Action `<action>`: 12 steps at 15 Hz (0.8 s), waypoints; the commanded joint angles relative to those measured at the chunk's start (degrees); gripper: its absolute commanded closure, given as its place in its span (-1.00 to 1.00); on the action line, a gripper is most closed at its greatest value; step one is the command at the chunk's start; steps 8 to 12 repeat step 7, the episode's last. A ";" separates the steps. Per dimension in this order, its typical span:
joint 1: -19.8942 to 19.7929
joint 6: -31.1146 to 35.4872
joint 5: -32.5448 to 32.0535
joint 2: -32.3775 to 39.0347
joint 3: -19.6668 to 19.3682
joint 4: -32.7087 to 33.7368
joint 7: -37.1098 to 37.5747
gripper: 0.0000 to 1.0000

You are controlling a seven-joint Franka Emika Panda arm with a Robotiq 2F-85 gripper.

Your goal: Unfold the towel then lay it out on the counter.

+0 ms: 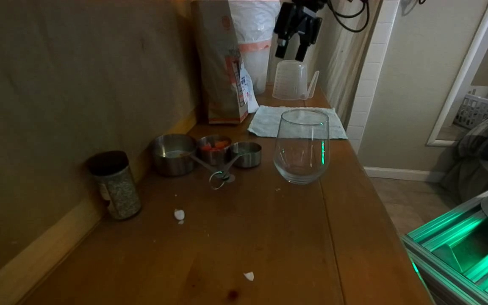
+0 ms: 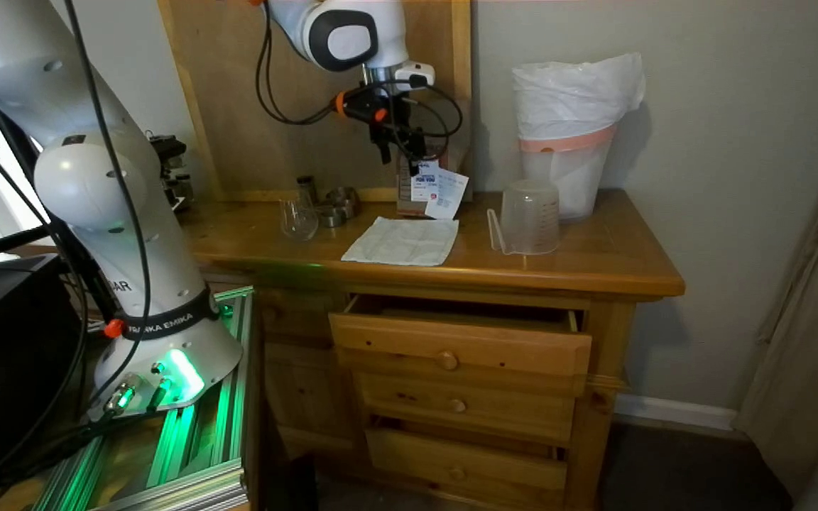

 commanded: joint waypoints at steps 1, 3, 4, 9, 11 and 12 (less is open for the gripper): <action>0.28 -5.95 -2.87 -6.11 -1.82 -1.41 -0.59 -1.00; 0.79 -4.84 -1.94 -3.81 -1.99 0.01 0.02 -1.00; 0.78 -5.93 -2.11 -4.70 -2.22 -0.03 -0.04 -1.00; 0.82 -6.64 -2.19 -5.64 -2.37 -0.33 -0.07 -1.00; 0.82 -6.64 -2.19 -5.64 -2.37 -0.33 -0.07 -1.00; 0.82 -6.64 -2.19 -5.64 -2.37 -0.33 -0.07 -1.00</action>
